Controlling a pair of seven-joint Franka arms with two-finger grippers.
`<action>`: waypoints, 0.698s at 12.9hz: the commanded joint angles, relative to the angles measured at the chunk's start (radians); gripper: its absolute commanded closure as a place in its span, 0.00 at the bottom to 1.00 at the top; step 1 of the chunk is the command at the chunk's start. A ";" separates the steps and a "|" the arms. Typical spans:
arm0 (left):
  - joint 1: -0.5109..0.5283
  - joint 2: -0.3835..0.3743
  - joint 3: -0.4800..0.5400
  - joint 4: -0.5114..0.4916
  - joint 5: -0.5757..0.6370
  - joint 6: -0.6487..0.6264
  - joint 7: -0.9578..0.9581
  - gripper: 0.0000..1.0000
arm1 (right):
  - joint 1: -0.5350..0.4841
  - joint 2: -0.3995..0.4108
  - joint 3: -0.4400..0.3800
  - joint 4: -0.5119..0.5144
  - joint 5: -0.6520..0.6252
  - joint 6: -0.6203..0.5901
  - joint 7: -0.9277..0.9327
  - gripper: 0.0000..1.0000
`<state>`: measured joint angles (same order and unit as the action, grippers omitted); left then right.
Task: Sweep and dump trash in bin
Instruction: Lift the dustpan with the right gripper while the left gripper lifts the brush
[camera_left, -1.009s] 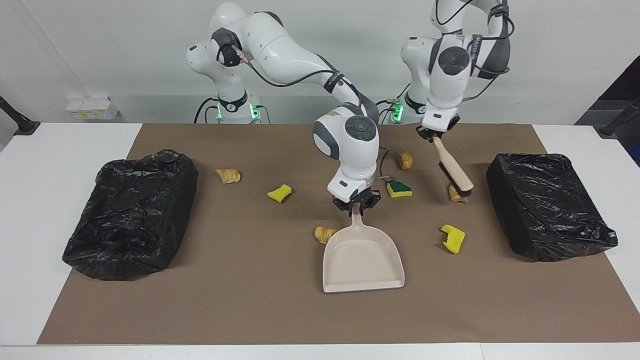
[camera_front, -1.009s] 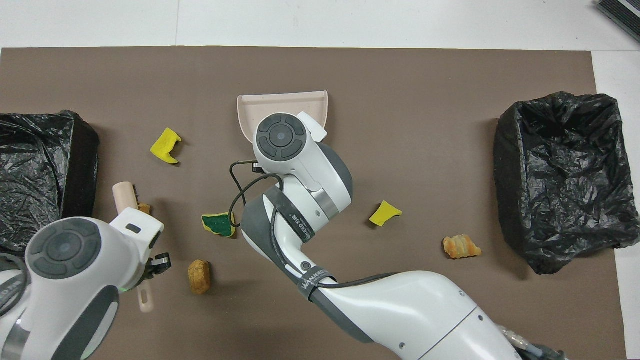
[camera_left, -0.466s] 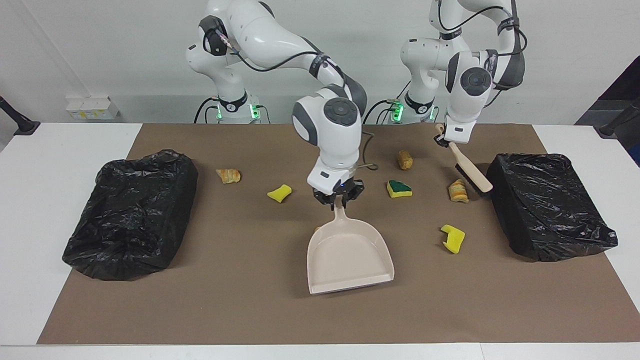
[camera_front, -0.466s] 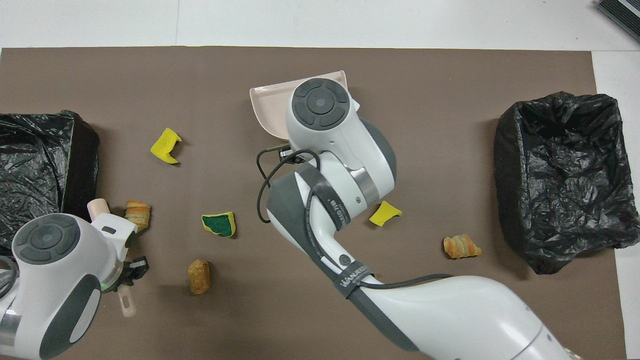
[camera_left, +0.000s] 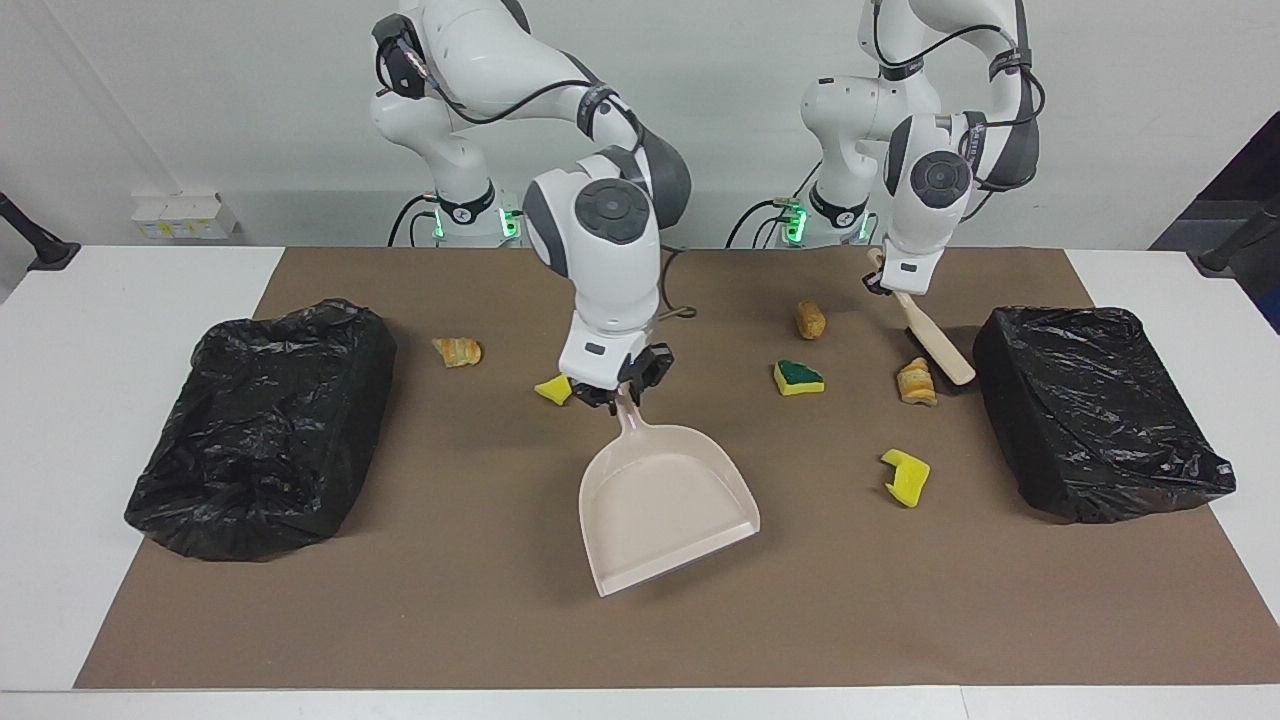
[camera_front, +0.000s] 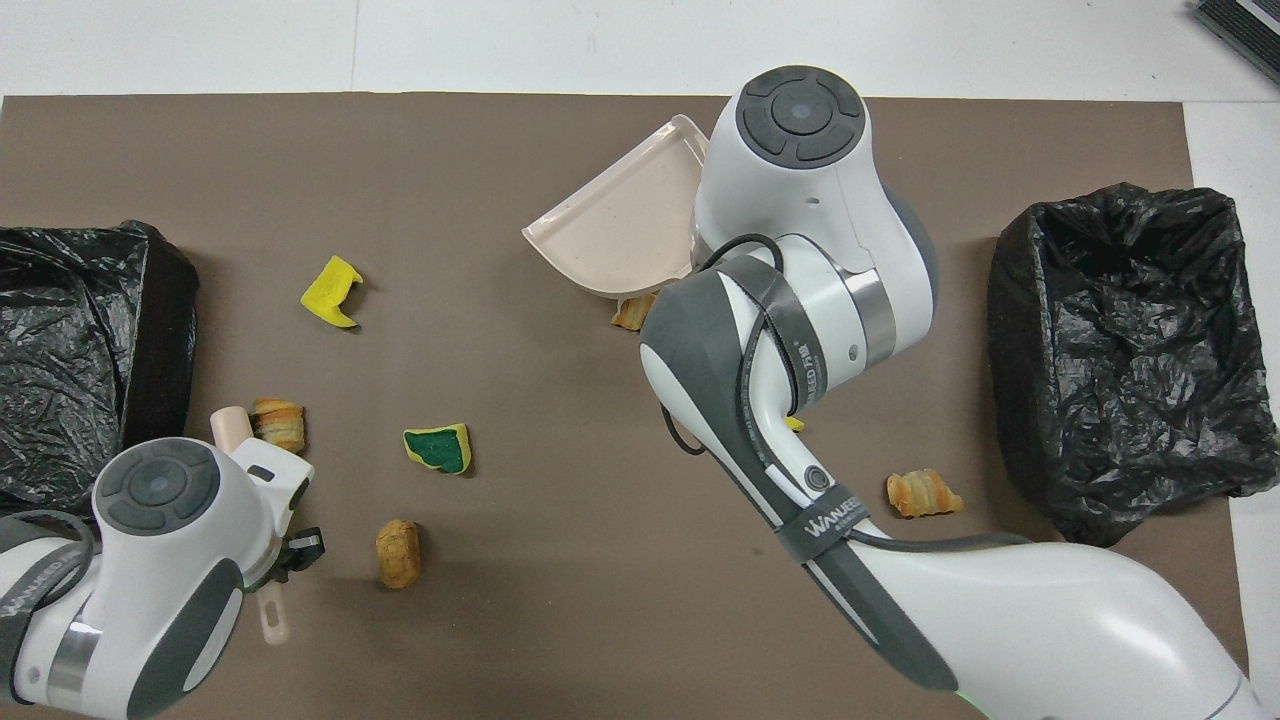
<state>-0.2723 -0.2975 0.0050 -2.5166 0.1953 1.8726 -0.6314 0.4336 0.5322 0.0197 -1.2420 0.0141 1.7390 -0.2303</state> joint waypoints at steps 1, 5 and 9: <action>-0.083 -0.014 0.003 -0.011 -0.045 0.025 0.022 1.00 | -0.006 -0.052 0.009 -0.085 0.012 0.007 -0.214 1.00; -0.145 -0.014 0.003 -0.010 -0.103 0.028 0.172 1.00 | 0.017 -0.156 0.009 -0.276 -0.011 0.040 -0.508 1.00; -0.157 -0.011 0.006 0.005 -0.120 0.010 0.220 1.00 | 0.025 -0.267 0.009 -0.483 -0.061 0.065 -0.750 1.00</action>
<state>-0.4247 -0.2986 -0.0038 -2.5147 0.0876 1.8896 -0.4370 0.4615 0.3698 0.0258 -1.5672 -0.0151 1.7570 -0.8996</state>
